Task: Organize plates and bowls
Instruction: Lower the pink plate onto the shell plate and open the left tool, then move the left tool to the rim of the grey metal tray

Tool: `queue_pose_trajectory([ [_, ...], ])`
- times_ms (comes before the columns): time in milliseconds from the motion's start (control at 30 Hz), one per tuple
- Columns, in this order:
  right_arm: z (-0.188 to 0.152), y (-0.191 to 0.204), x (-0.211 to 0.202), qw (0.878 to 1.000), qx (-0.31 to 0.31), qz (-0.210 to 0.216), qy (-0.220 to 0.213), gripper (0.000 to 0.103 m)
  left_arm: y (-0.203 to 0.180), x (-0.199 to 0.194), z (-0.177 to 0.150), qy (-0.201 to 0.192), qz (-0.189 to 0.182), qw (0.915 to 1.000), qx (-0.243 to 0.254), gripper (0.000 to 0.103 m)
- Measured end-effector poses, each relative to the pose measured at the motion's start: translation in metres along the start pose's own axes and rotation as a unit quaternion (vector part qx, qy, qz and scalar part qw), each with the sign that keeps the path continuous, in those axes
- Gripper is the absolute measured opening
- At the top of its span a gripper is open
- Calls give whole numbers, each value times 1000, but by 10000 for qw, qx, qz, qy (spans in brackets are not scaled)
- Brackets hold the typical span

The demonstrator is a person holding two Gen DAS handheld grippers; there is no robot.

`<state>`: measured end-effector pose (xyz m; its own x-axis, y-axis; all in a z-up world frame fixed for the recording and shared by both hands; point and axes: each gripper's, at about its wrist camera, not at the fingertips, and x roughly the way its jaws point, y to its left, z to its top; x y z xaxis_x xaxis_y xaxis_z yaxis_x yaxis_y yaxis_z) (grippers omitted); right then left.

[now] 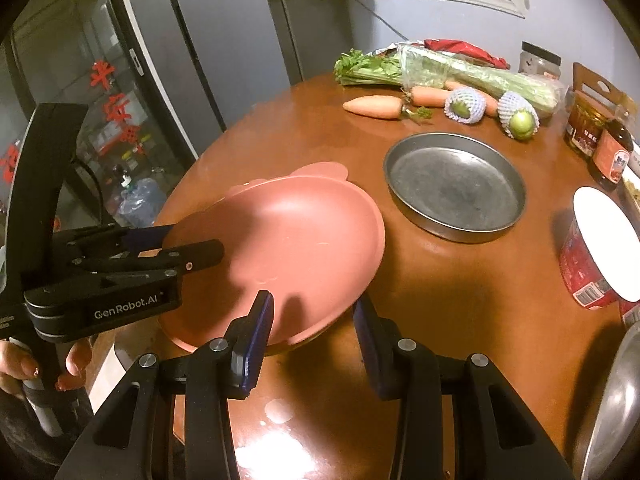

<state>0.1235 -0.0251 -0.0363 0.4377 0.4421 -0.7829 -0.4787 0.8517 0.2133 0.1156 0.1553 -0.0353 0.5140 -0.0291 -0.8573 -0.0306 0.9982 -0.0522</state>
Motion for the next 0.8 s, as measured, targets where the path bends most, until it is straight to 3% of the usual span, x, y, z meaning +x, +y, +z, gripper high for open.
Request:
queue_pose_trajectory([
  [367, 1, -26, -25, 9989, 342, -150, -272, 43, 5, -25, 16, -314, 242, 9992, -80, 51],
  [800, 5, -63, -55, 9953, 686, -361, -571, 43, -26, -41, 32, -532, 283, 9980, 188, 52],
])
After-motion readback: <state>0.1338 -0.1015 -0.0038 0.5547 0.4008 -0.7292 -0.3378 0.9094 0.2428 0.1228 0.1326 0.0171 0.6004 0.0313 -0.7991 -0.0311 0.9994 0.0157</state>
